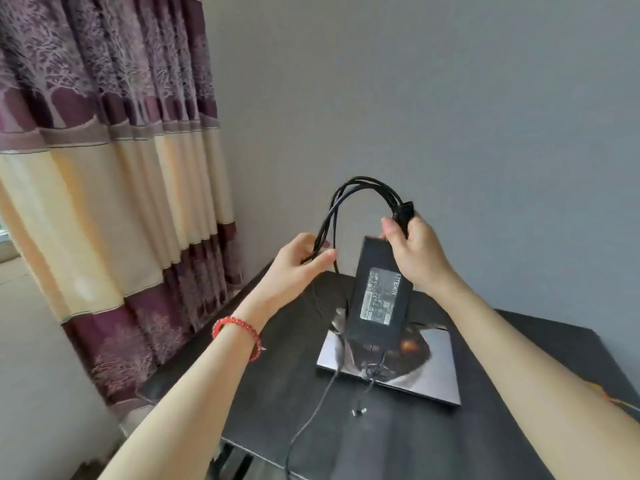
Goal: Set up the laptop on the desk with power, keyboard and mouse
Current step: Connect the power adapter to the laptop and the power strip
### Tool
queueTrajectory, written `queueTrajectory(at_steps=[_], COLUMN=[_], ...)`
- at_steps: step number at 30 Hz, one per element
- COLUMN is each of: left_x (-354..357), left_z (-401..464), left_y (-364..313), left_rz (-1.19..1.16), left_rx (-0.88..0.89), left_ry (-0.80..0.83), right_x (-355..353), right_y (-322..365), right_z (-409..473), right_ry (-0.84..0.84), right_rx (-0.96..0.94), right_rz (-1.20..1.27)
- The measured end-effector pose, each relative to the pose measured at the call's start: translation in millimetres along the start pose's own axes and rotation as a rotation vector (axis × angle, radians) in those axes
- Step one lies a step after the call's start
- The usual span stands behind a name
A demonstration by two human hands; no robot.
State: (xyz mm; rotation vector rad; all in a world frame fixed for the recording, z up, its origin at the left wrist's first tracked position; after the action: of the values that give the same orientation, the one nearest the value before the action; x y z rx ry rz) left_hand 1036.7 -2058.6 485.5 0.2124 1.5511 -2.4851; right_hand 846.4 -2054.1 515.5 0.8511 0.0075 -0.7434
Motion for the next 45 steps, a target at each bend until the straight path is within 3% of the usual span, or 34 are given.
queueTrajectory(at_steps=[6,11,15,20,27,30,34,45], left_x=[122,199,251,272,276,291,308,347], left_z=[12,37,60,100,178,189,173,90], left_y=[-29,-60,-60,-27,2,15,66,195], left_rz=[-0.079,-0.176,-0.265,-0.197,0.224,0.318,0.345,0.444], left_rx=[-0.024,0.029,-0.028,-0.028,0.454,0.552,0.465,0.014], left_ry=[0.171,0.314,0.318,0.344,-0.007,-0.007,0.084,0.517], right_x=[-106,-168,-196,-201,-171,-158,-143,-99], right_y=[-58,-78,-103,-157,-235,-256,-282,-363], right_z=[27,62,81,74,48,43,34,-26], right_ry=[-0.305,-0.566,-0.634,-0.572,-0.400,-0.373,-0.320,-0.191], right_rx=[0.082,0.181,0.245,0.364,0.553,0.624,0.696,0.964], right_rz=[-0.189,-0.204,-0.229,-0.383,-0.623,-0.642,-0.646,-0.556])
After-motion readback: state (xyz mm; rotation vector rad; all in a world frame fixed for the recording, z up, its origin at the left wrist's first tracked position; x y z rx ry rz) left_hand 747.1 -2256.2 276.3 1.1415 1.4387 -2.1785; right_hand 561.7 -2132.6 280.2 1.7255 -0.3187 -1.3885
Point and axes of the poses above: each hand's wrist, its own z-axis towards the middle knuckle, its own x-axis out of the palm, y = z × x, the point moved 1 cm from there along z, towards the middle knuckle, and after that the axes turned 14 degrees about -y, right-handed, at the moved point
